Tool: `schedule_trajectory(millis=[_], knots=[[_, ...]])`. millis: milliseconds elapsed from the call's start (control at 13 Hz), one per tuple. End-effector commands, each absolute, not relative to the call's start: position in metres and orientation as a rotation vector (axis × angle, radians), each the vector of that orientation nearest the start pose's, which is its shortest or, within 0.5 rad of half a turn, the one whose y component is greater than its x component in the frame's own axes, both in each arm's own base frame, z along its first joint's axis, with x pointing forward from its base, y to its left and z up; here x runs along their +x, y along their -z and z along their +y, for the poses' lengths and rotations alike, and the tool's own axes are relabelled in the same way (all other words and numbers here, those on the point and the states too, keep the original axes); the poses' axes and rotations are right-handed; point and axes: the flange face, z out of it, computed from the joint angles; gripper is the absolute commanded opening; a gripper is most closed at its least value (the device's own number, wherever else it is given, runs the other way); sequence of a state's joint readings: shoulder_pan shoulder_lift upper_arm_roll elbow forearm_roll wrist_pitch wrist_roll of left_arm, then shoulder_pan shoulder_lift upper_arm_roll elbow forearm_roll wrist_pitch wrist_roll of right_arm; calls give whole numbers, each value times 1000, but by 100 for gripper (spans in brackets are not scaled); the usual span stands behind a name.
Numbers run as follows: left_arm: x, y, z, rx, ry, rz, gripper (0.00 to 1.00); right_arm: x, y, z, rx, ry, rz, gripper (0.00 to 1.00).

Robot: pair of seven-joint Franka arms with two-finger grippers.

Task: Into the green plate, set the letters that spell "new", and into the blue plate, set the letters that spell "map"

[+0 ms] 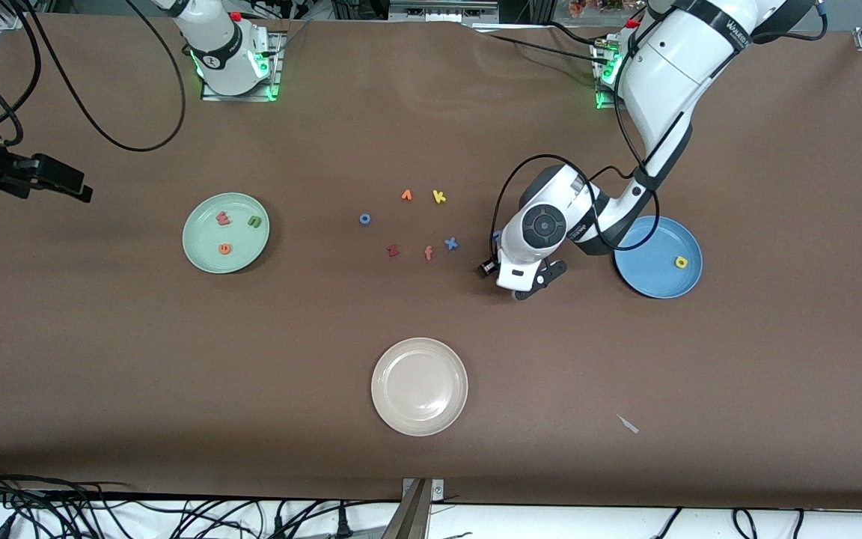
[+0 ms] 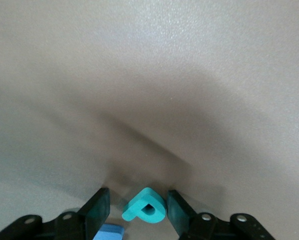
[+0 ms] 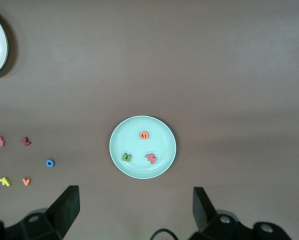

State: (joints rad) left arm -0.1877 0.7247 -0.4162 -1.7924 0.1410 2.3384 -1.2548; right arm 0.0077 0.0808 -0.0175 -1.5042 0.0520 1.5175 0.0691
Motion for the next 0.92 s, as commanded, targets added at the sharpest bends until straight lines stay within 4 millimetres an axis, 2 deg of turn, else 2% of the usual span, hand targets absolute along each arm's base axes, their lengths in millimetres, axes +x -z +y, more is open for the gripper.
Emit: schedule_trajectory(millis=[0, 154, 462, 848], knots=[[542, -173, -346, -2994, -314, -978, 59, 556, -610, -1, -3114, -66, 96, 100], [541, -174, -348, -2997, -315, -977, 59, 553, -614, -3, -3133, -53, 94, 100], [538, -171, -351, -2998, -321, -965, 58, 553, -607, -5, -3128, -67, 15, 100], [536, -173, -356, -2999, -318, -963, 46, 557, -605, -8, -3125, -67, -7, 100]])
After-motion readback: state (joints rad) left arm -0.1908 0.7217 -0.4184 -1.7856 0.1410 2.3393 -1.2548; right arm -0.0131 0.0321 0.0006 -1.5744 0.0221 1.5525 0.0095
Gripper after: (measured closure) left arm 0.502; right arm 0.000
